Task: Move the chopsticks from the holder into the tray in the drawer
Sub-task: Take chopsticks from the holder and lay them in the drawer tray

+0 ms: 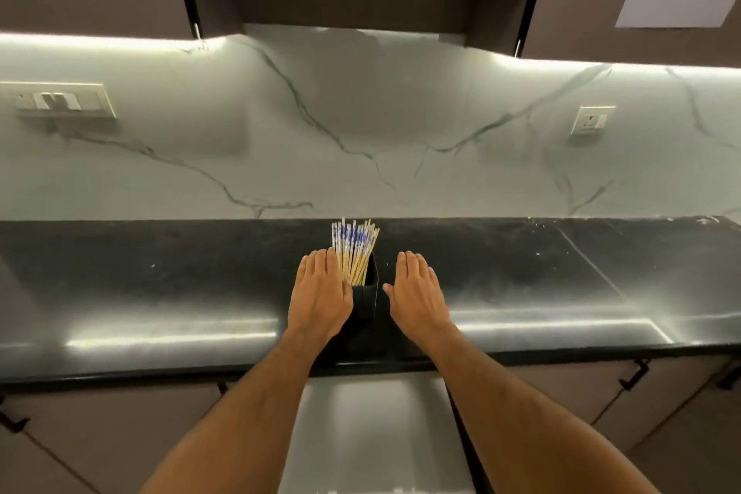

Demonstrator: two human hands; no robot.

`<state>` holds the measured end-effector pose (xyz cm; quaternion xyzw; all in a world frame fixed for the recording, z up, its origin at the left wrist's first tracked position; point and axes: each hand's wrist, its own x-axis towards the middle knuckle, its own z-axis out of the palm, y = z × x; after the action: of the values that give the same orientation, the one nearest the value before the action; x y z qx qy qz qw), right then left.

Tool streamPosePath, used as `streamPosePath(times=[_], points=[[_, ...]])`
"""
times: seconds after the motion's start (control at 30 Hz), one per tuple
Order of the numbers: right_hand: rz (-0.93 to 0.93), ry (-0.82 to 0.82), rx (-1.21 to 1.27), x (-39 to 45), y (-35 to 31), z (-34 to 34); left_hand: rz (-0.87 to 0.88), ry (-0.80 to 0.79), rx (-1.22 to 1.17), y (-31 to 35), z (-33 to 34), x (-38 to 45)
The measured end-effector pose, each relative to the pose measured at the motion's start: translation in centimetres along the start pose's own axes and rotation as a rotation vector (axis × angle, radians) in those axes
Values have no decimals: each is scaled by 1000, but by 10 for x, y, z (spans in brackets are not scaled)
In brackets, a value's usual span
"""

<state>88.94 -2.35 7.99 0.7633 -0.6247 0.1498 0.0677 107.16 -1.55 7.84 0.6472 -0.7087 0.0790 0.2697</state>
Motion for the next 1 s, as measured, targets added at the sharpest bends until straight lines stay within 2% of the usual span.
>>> streamPosePath(times=[0.3,0.47,0.7,0.87,1.0], points=[[-126,38,110,97,-8,29,-57,-18,54,-17,42,69],[-79,-37,266,134,-22,58,-57,-81,34,-29,68,89],[-86,-95,339,166,-45,98,-75,-138,-17,-57,107,113],[7,-80,469,183,-57,118,-58,-160,-86,-76,126,133],[87,-22,564,191,-61,125,-99,-199,-275,-83,139,149]])
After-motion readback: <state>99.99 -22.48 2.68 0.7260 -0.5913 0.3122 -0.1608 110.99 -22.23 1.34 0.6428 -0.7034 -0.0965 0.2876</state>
